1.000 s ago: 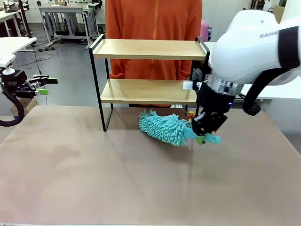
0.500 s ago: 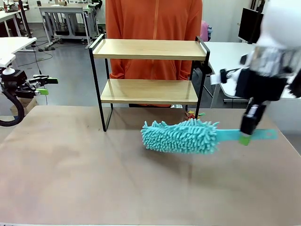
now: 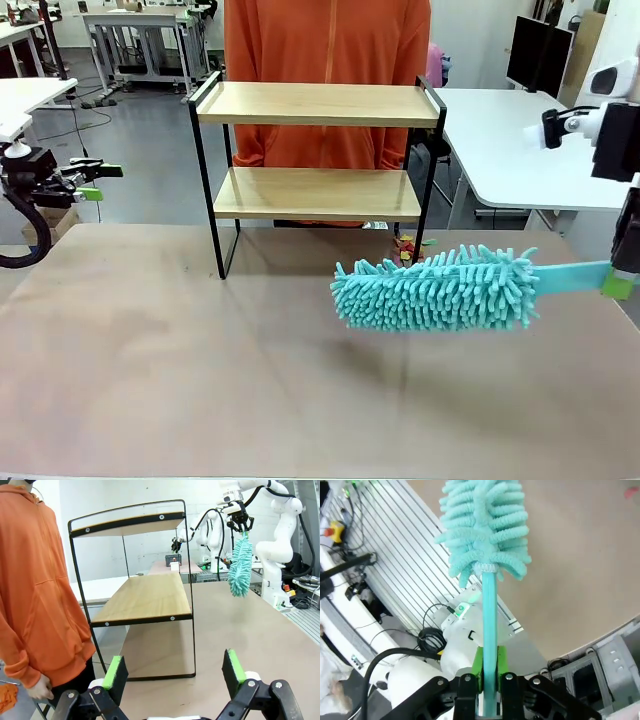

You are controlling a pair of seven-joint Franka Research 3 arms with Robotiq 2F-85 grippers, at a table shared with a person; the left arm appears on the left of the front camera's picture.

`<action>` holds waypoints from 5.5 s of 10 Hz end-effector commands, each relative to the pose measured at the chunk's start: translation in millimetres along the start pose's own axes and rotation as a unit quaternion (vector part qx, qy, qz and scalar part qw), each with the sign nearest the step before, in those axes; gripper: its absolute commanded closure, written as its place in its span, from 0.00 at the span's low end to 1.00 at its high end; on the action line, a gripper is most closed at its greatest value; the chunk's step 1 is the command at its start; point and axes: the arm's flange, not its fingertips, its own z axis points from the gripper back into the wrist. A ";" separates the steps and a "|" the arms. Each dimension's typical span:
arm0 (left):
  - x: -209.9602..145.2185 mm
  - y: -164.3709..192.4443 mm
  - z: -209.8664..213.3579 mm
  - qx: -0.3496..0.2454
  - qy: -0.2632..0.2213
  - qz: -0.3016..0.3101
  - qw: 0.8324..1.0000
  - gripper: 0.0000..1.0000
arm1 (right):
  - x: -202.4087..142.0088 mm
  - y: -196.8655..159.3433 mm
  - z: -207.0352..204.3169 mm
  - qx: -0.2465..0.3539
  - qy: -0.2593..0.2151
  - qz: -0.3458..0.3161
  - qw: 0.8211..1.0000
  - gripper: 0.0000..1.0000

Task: Clean the shelf.
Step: Clean the specific section of the Shelf indicated by the human with the Duster, then hand the Duster back to the human.

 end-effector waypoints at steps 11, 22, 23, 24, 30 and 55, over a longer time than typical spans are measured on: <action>8.0 -6.3 1.6 0.009 -0.023 0.030 0.999 0.00 | 13.1 -22.9 5.0 0.008 -0.038 0.019 0.999 0.87; 67.3 -195.9 -161.7 0.088 -0.010 0.092 0.992 0.00 | 73.3 -137.6 -21.6 -0.009 -0.171 0.386 0.906 0.87; 65.2 -203.6 -175.8 0.084 -0.005 0.107 0.991 0.00 | 87.0 -140.1 -26.1 -0.009 -0.168 0.387 0.907 0.87; 61.5 -201.2 -185.2 0.088 0.028 0.124 0.988 0.00 | 90.2 -141.9 -23.3 -0.016 -0.157 0.359 0.920 0.87; 49.1 -214.4 -230.1 0.014 -0.013 0.084 0.996 0.00 | 75.2 -132.6 -27.8 -0.010 -0.154 0.380 0.912 0.87; -0.8 -263.3 -386.2 0.004 -0.039 0.113 0.993 0.59 | 75.2 -132.6 -27.8 -0.010 -0.154 0.380 0.912 0.87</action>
